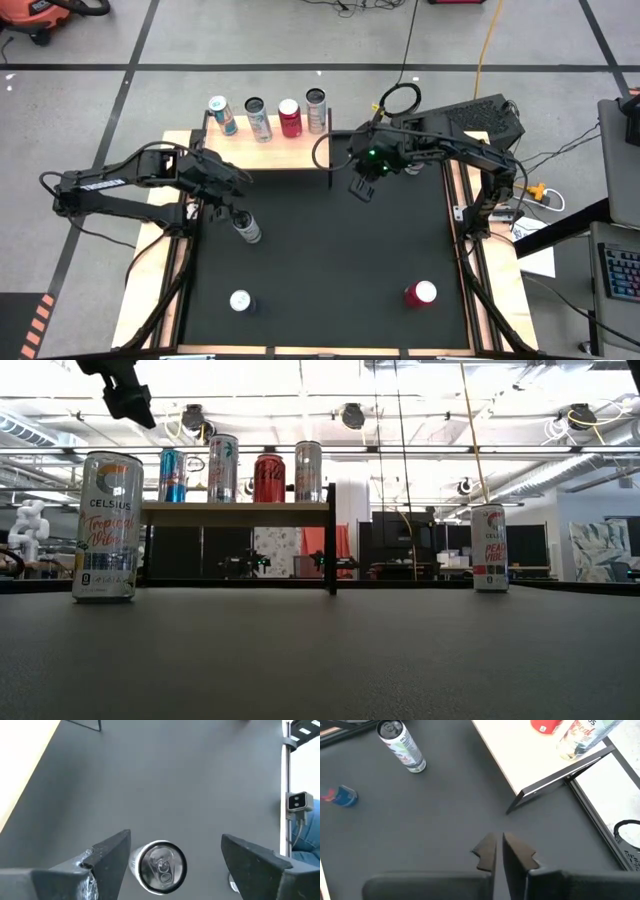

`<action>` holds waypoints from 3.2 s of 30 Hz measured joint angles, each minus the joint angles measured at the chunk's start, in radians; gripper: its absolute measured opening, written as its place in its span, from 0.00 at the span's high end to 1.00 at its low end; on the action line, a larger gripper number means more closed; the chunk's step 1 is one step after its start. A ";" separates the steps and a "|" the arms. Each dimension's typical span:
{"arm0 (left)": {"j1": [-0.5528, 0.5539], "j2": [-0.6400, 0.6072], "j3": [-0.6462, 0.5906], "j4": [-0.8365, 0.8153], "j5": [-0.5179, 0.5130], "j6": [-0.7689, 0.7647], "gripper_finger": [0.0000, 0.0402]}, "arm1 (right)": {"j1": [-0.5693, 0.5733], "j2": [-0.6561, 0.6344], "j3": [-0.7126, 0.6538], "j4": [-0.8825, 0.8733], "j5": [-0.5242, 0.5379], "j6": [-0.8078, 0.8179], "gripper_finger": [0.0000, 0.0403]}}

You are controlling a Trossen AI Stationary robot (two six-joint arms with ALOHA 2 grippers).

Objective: Place canned beverage on shelf
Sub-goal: Put the white yellow soda can on the shelf aligned with the other white yellow soda can

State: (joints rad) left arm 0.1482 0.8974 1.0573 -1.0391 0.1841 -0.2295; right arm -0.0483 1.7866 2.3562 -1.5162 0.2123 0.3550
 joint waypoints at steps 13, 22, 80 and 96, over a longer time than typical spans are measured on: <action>-0.016 -0.012 0.000 -0.003 -0.097 0.079 0.21 | 0.059 0.066 0.000 0.040 -0.003 -0.001 0.60; -0.019 -0.068 0.000 -0.027 -0.134 0.078 0.21 | 0.112 0.182 0.000 0.154 -0.004 -0.113 0.45; -0.190 -0.018 -0.351 0.197 -0.225 -0.132 0.21 | 0.119 0.224 -0.001 0.128 -0.004 -0.027 0.46; -0.190 0.030 -0.351 0.220 -0.220 -0.158 0.22 | 0.119 0.224 0.000 0.128 -0.004 -0.027 0.46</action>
State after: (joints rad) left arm -0.0418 0.9275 0.7067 -0.8192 -0.0358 -0.3874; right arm 0.0704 2.0109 2.3558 -1.3884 0.2081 0.3283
